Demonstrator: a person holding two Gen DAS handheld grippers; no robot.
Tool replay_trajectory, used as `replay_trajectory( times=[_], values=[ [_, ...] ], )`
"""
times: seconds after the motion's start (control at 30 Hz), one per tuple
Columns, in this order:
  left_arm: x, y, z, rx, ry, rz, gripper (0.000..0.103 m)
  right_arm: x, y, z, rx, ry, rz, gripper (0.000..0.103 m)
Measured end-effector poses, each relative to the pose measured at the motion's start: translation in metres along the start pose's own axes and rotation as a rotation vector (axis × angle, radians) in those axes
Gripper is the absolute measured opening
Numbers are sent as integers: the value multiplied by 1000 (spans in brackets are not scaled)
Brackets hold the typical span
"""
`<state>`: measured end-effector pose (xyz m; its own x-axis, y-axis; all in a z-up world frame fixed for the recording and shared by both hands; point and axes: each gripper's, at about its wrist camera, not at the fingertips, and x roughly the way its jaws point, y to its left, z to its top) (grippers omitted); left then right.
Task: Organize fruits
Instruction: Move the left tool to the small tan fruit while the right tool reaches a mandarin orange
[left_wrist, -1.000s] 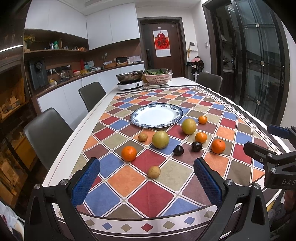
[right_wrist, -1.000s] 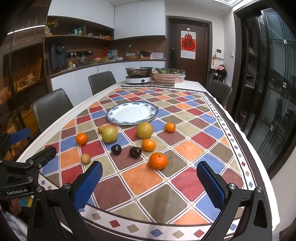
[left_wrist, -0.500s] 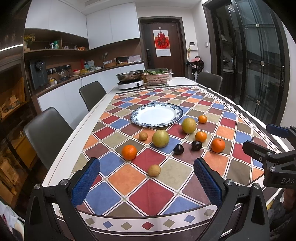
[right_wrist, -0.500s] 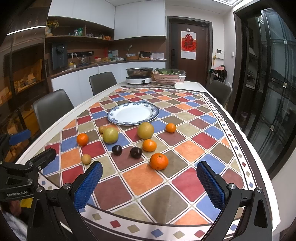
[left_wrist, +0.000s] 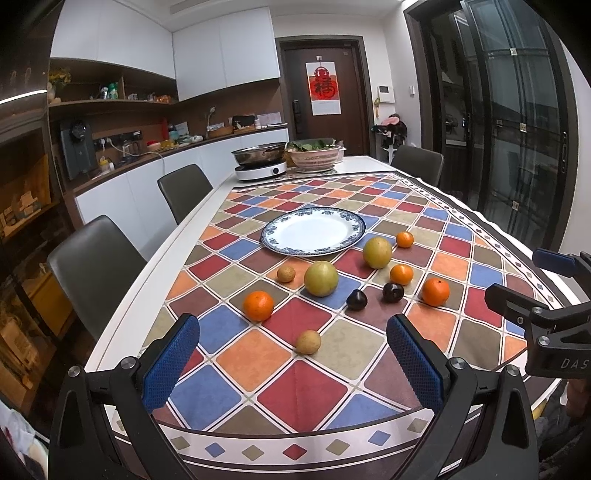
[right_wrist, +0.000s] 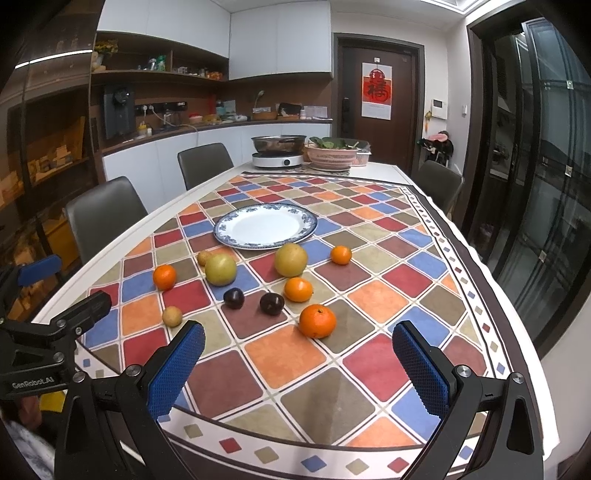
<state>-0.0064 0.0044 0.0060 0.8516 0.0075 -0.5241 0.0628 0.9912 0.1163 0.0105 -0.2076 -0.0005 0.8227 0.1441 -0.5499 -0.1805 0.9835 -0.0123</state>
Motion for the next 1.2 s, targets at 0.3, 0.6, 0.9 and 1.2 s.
replay_trajectory(
  times=[0.3,0.6,0.9,1.2],
  values=[
    [4,-1,0,-1,10,-1,103,1,-2,0,-1,10,-4,102],
    [12,-3,-1,0,35,-2,103,9,-3,-1,-3,32,1,102],
    [38,-2,-3,-6,111,-11,103,32,-3,1,-14,90,4,102],
    [77,-3,0,0,221,-38,83,73,-9,6,-25,180,23,102]
  ],
)
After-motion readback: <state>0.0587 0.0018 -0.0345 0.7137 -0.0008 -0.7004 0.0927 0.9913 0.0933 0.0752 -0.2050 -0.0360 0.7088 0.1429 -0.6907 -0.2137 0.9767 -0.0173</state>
